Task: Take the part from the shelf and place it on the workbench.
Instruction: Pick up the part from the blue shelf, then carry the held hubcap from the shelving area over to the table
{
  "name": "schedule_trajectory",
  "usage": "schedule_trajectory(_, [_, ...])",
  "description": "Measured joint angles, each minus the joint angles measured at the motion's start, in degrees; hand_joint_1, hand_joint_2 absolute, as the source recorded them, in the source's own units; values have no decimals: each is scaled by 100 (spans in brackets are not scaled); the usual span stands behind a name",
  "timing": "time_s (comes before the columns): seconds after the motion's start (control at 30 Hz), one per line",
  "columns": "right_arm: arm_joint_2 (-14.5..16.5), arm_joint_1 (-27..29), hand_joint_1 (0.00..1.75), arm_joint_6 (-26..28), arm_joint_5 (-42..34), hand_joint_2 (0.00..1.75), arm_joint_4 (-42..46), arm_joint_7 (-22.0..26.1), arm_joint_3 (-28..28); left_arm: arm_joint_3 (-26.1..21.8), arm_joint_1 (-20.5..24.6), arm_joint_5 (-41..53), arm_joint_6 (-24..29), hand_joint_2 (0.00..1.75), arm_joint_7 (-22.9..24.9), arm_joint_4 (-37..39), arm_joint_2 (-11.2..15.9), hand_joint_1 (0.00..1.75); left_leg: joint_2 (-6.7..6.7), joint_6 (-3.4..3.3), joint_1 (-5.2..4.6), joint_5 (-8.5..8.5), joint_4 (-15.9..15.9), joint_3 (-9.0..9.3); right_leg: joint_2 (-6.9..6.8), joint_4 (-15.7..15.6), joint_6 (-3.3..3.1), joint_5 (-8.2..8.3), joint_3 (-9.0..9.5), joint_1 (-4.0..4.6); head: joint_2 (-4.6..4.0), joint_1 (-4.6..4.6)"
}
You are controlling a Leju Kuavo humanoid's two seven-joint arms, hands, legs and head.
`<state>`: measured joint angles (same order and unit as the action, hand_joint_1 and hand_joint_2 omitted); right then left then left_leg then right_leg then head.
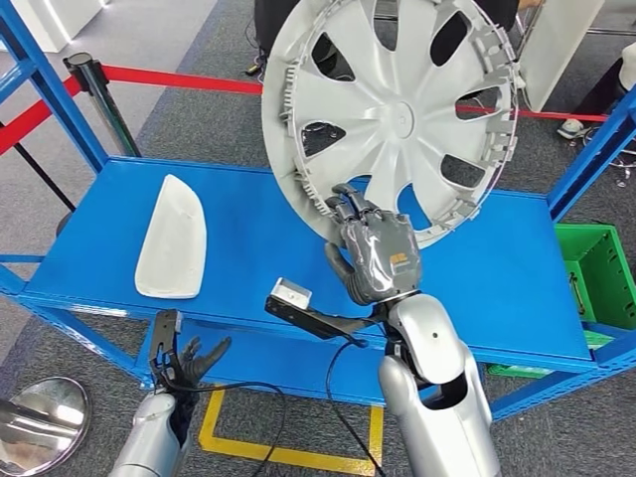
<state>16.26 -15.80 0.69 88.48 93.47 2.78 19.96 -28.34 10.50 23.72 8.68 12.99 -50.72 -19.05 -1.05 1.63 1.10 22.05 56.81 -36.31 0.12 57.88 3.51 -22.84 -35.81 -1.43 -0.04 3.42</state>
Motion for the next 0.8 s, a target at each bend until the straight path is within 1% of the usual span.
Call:
schedule_trajectory(0.03, [1, -3, 175, -18, -37, 175, -5, 10, 9, 22, 4, 23, -15, 175, 20, -19, -2, 0, 3, -23, 6, -33, -29, 13, 2, -1, 20, -3, -3, -8, 0, -1])
schedule_trajectory(0.07, [2, -8, 175, -44, -79, 175, -9, 20, 14, 45, 11, 52, -29, 175, 49, -38, -4, 0, 7, -45, 17, -69, -60, 26, 3, 47, 35, -57, -26, -10, 0, -4])
schedule_trajectory(0.1, [2, -14, 175, -76, -125, 175, -18, 34, 15, 75, 19, 59, -34, 175, 87, -52, -6, 0, 13, -62, 32, -94, -92, 35, 5, 198, 44, -188, -89, -9, 0, -14])
schedule_trajectory(0.13, [1, -18, 175, -110, -166, 175, -33, 51, 15, 113, 25, -2, -7, 175, 149, -73, -9, 0, 20, -73, 44, -112, -107, 37, 5, 472, 50, -383, -200, -12, 0, -25])
schedule_trajectory(0.17, [-1, -22, 175, -138, -202, 175, -55, 70, 15, 171, 27, -132, 57, 175, 256, -113, -9, 0, 26, -80, 45, -118, -109, 29, 5, 855, 60, -609, -345, -10, 0, -35])
schedule_trajectory(0.2, [-4, -21, 175, -159, -236, 175, -82, 89, 15, 267, 20, -321, 157, 175, 410, -184, -9, 0, 32, -80, 45, -125, -108, 18, 6, 1249, 71, -796, -490, -11, 0, -43])
schedule_trajectory(0.23, [-7, -18, 175, -175, -262, 175, -112, 105, 15, 381, 3, -511, 269, 175, 576, -278, -5, 0, 35, -73, 47, -134, -107, 7, 6, 1526, 82, -893, -580, -14, 0, -44])
schedule_trajectory(0.27, [-9, -16, 175, -186, -282, 175, -143, 116, 14, 509, -19, -651, 357, 175, 727, -383, 1, 0, 36, -61, 52, -144, -103, -6, 5, 1605, 92, -883, -578, -18, 0, -45])
schedule_trajectory(0.3, [-10, -15, 175, -191, -295, 175, -169, 122, 14, 634, -40, -735, 414, 175, 828, -477, 8, 0, 33, -42, 63, -156, -98, -19, 4, 1442, 98, -768, -460, -26, 0, -44])
schedule_trajectory(0.33, [-10, -16, 175, -192, -303, 175, -191, 128, 13, 732, -54, -772, 442, 175, 875, -555, 15, 0, 27, -16, 78, -166, -86, -34, 2, 1082, 110, -598, -242, -36, 0, -44])
schedule_trajectory(0.37, [-10, -19, 175, -192, -307, 175, -209, 133, 13, 820, -60, -792, 456, 175, 898, -627, 21, 0, 18, 21, 89, -177, -71, -58, 12, 692, 122, -493, -2, -36, 0, -48])
schedule_trajectory(0.4, [-10, -20, 175, -192, -310, 175, -221, 140, 14, 894, -61, -802, 466, 175, 907, -692, 29, 0, 10, 64, 95, -191, -57, -80, 36, 393, 104, -401, 174, -30, 0, -49])
schedule_trajectory(0.43, [-9, -21, 175, -192, -311, 175, -234, 144, 14, 952, -64, -806, 475, 175, 910, -749, 36, 0, 2, 112, 96, -211, -43, -99, 56, 216, 74, -369, 270, -20, 0, -53])
schedule_trajectory(0.47, [-9, -20, 175, -193, -312, 175, -245, 144, 14, 996, -70, -807, 484, 175, 911, -796, 42, 0, -2, 161, 94, -238, -42, -112, 80, 188, 28, -378, 275, -2, 0, -53])
schedule_trajectory(0.53, [-8, -18, 175, -195, -315, 175, -265, 140, 14, 1051, -89, -807, 497, 175, 913, -859, 51, 0, 0, 243, 107, -282, -53, -130, 92, 222, -90, -326, 194, 11, 0, -53])
schedule_trajectory(0.57, [-5, -17, 175, -196, -315, 175, -270, 138, 14, 1073, -100, -807, 502, 175, 914, -883, 56, 0, 14, 267, 114, -228, -23, -161, 91, 229, -149, -295, 156, 12, 0, -48])
schedule_trajectory(0.6, [-3, -19, 175, -195, -316, 175, -273, 138, 14, 1097, -108, -807, 504, 175, 915, -905, 62, 0, 27, 280, 115, -82, 116, -230, 85, 228, -212, -257, 112, 11, 0, -45])
schedule_trajectory(0.63, [0, -20, 175, -195, -316, 175, -274, 138, 14, 1120, -114, -807, 507, 175, 915, -923, 67, 0, 39, 281, 109, 143, 380, -342, 75, 223, -264, -215, 62, 11, 0, -39])
schedule_trajectory(0.7, [3, -22, 175, -196, -316, 175, -281, 138, 14, 1146, -126, -807, 507, 175, 915, -949, 72, 0, 46, 272, 83, 647, 1166, -625, 58, 223, -319, -136, -49, 40, 0, -33])
schedule_trajectory(0.73, [3, -21, 175, -197, -316, 175, -290, 146, 14, 1149, -135, -809, 499, 175, 916, -953, 73, 0, 46, 263, 71, 794, 1488, -714, 51, 223, -330, -95, -104, 56, 0, -33])
schedule_trajectory(0.77, [3, -20, 175, -196, -321, 175, -299, 169, 13, 1149, -144, -818, 474, 175, 919, -955, 74, 0, 46, 245, 58, 833, 1645, -717, 47, 224, -336, -52, -161, 73, 0, -33])
schedule_trajectory(0.8, [3, -20, 175, -194, -339, 175, -307, 206, 14, 1146, -151, -832, 426, 175, 920, -956, 75, 0, 46, 220, 44, 774, 1602, -619, 46, 225, -337, -7, -217, 87, 0, -34])
